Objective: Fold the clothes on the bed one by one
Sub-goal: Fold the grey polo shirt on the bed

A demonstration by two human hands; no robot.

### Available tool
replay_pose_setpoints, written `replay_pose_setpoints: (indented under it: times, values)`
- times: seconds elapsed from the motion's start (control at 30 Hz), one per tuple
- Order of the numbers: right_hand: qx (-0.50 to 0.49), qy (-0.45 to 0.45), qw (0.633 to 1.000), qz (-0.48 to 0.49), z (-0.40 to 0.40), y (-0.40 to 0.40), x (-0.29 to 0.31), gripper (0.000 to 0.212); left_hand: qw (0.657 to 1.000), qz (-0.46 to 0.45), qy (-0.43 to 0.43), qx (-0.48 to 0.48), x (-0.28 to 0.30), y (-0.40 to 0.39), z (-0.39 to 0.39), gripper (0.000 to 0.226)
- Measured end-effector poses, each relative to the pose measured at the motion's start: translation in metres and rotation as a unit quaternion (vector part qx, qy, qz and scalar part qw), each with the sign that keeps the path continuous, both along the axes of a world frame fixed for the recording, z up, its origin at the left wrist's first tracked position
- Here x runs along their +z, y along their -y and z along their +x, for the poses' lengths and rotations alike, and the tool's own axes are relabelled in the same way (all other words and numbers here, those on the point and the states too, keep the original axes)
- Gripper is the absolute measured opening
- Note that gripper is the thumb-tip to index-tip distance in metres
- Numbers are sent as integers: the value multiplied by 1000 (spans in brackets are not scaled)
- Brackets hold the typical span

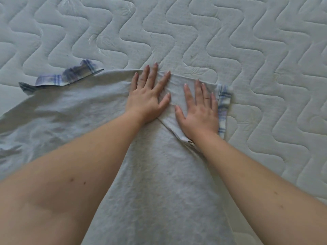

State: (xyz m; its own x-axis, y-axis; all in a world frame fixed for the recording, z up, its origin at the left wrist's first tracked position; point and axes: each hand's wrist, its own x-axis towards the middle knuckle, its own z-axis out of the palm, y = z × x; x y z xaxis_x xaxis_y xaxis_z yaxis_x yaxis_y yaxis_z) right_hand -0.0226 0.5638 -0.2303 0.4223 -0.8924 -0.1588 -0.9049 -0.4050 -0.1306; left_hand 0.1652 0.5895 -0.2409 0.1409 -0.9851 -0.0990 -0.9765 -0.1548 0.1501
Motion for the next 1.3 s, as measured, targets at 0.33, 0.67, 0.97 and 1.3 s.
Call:
replay_pose_setpoints:
  times: [0.33,0.67,0.97,1.3]
  values:
    - [-70,-24,997,-16,-23,-4,-1,77,1000,-4,5,6,-3,2,0,71]
    - [-52,-64,996,16,-24,4,6,76,999,26,-29,20,30,-42,-19,62]
    - [46,79,995,31,90,-59,63,63,986,25,-66,153,72,-203,60,61]
    - [320,101,939,82,292,-217,48,59,934,31,15,356,57,-341,185,65]
